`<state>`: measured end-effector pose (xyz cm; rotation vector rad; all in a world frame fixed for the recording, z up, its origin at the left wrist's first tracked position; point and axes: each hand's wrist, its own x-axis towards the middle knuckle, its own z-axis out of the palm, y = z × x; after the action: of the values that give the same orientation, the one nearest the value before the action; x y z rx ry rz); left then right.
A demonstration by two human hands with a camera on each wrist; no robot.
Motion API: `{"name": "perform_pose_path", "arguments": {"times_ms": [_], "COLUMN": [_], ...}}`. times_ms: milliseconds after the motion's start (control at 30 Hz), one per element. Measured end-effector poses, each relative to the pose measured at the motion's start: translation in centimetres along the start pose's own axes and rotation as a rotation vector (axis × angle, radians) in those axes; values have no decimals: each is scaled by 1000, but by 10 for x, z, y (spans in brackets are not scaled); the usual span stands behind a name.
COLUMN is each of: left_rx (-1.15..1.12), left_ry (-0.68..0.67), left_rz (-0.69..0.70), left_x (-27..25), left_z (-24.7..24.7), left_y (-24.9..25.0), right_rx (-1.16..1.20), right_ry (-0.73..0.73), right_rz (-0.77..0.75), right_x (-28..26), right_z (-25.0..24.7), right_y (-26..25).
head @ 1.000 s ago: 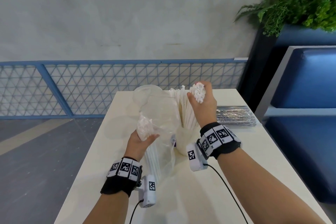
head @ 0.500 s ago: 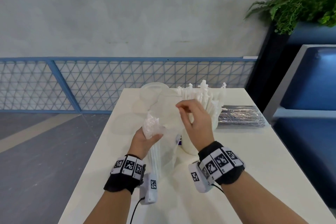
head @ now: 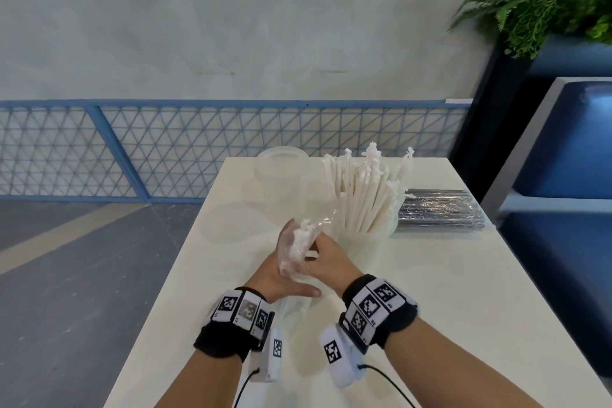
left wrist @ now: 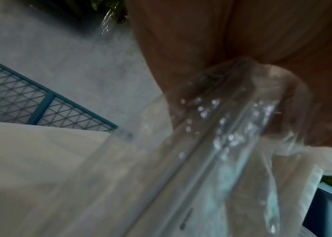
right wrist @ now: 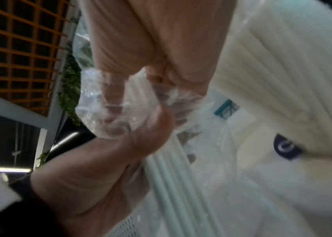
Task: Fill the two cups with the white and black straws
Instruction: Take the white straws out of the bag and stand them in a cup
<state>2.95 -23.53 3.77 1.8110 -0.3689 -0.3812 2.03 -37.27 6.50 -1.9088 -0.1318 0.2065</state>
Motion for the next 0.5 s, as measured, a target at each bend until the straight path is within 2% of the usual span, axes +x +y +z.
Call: {"name": "perform_pose_path", "arguments": {"times_ms": [100,200,400,500], "left_rx": [9,36,68,40], "left_ry": [13,49,189,209], "left_rz": [-11,-1,-69,-90], "left_x": [1,5,1,2], "left_z": [11,15,11,5], "left_y": [0,-3,-9,-13], "right_rx": [55,205,493,627], "right_ry": [173,317,357,357], "right_rz": [69,111,-96,-201], "right_x": [1,0,-6,-6], "right_z": [13,16,-7,-27], "right_y": [5,3,-27,-39]}}
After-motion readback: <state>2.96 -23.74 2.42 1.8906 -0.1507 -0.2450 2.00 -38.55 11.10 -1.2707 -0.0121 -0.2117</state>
